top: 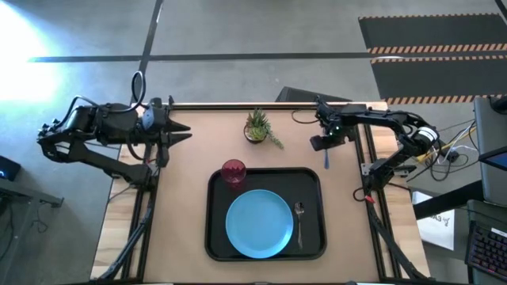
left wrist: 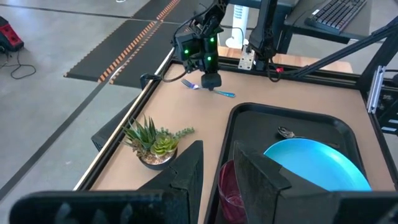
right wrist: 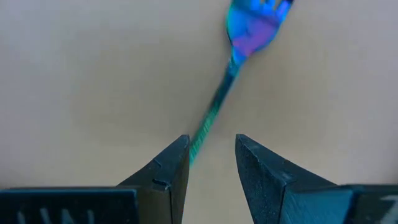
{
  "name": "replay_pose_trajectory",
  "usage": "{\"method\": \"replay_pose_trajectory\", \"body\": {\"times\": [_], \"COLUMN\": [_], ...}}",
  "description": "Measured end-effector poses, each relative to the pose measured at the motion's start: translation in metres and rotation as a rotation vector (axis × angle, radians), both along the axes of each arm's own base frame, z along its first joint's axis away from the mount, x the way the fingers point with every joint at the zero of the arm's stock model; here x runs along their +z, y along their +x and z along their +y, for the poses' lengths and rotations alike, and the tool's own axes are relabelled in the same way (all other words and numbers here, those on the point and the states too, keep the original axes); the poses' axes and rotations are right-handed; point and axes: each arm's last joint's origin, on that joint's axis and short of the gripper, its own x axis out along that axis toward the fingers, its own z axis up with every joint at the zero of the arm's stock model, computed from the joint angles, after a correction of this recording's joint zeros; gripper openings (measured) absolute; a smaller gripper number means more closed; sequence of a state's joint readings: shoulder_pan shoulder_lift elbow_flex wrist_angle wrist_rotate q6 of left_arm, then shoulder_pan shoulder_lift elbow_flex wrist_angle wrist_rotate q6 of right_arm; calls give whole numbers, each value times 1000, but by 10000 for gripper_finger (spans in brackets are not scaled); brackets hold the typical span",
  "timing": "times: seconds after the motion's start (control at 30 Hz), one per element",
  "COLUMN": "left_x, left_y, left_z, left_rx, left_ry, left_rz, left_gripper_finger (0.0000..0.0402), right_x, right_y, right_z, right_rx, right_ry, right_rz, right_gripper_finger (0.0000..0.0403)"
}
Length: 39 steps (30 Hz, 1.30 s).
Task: Pick and place plate/cup/fork/spoon on tray
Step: Put the blue fork to the right of the black spoon on the black serving tray
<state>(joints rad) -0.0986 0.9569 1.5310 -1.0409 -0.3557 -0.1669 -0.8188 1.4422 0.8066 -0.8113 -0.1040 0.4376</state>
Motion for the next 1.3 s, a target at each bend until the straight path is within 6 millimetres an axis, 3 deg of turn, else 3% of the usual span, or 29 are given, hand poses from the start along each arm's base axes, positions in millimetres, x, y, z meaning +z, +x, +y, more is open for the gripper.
{"method": "replay_pose_trajectory", "body": {"times": [0.23,0.93,1.03,1.2,1.3], "left_x": [0,-1,-1,-1,-1], "left_y": [0,2,2,2,2], "left_z": [0,0,0,0,0], "left_rx": [0,1,0,0,0], "left_ry": [0,0,0,0,0], "left_rz": [1,5,5,5,5], "left_gripper_finger": [73,73,73,73,73], "right_x": [-1,-8,-8,-8,-8], "right_y": [6,2,2,1,1], "right_z": [-6,-1,-1,-1,-1], "right_rx": [-33,-33,-33,-33,-31], "right_ry": [-47,-40,-41,-44,-45], "right_rz": [-84,-74,-71,-60,-61], "right_gripper_finger": [118,114,94,23,14]}}
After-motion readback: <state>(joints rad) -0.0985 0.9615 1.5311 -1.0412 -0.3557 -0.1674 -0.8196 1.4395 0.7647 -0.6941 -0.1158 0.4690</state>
